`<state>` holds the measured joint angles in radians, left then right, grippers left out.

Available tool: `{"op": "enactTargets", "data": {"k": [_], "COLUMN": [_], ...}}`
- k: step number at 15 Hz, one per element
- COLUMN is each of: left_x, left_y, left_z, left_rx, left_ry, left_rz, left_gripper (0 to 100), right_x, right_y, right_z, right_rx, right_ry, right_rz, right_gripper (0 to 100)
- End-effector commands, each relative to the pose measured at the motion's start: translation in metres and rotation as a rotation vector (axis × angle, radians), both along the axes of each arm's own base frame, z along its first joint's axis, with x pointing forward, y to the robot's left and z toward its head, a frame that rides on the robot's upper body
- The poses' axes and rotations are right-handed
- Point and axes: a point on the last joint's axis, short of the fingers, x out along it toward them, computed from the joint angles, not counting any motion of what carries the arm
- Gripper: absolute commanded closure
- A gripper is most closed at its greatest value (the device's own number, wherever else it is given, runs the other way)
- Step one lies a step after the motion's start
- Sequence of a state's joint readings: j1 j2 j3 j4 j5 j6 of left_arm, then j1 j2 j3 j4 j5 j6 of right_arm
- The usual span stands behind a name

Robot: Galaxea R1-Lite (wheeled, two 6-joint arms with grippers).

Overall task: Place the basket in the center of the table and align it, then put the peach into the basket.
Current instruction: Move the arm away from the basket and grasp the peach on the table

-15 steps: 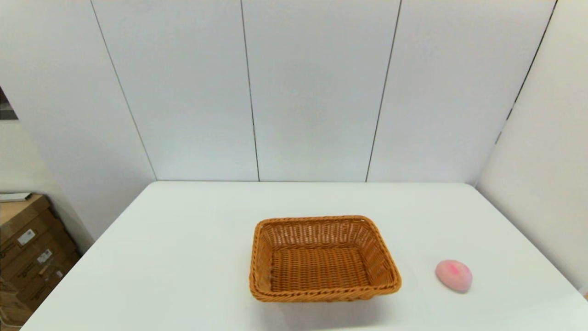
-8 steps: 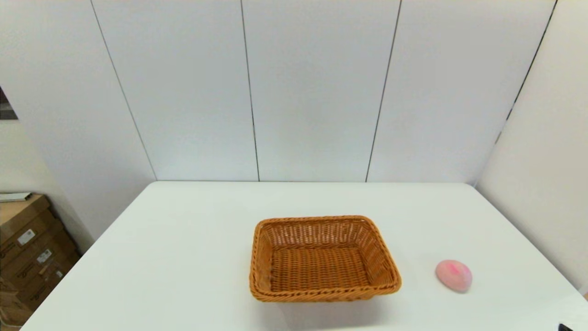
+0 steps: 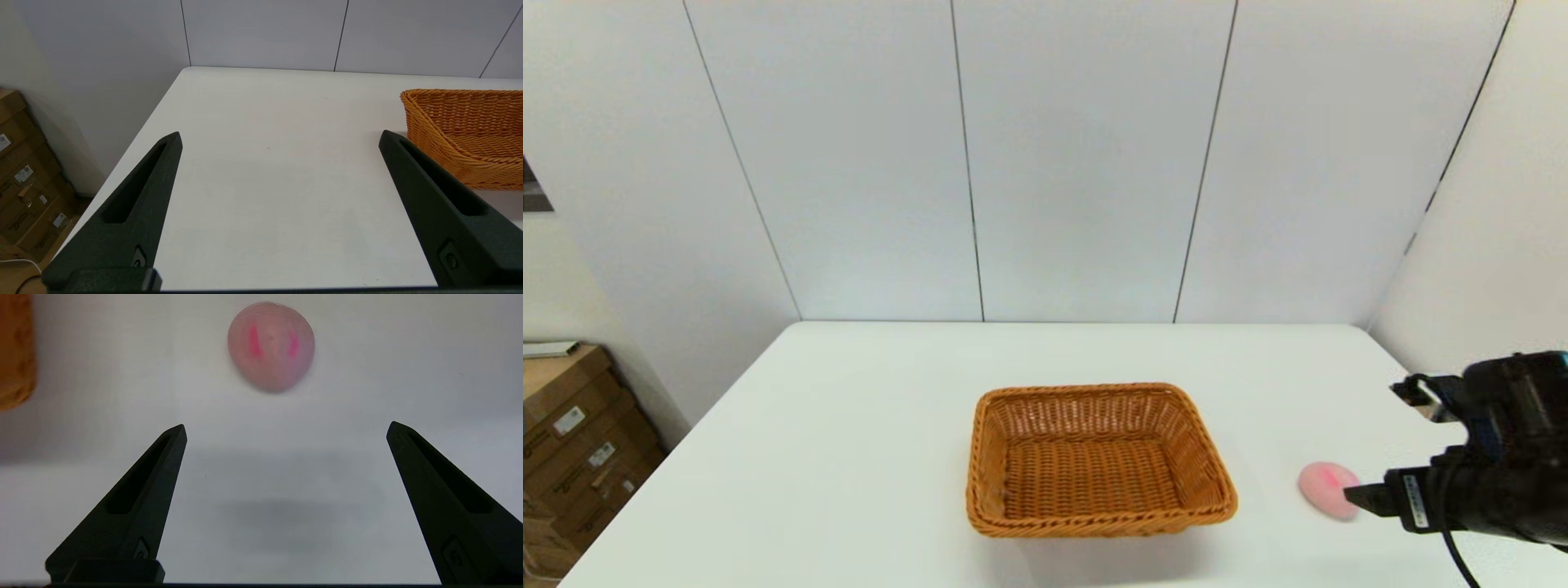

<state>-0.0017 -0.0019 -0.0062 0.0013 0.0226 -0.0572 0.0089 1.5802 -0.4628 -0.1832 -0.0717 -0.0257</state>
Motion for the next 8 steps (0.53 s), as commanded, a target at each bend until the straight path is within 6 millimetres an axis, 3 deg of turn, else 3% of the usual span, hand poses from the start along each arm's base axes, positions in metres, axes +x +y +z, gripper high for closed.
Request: {"op": "enactTargets", "data": {"k": [1, 8], "left_x": [0.0, 0.0], "left_y": [0.0, 0.0], "left_z": [0.0, 0.0], "left_rx": [-0.001, -0.006], "left_ry": [0.001, 0.001], "left_rz": [0.001, 0.002], "left_gripper": [0, 0], "right_x": [0.047, 0.058], "right_y": [-0.001, -0.001], "right_z": [-0.033, -0.051], "right_rx": [-0.005, 0.004], "right_ry": [0.078, 0.135], "right_rz": [-0.001, -0.026], "right_gripper": [0, 0]}}
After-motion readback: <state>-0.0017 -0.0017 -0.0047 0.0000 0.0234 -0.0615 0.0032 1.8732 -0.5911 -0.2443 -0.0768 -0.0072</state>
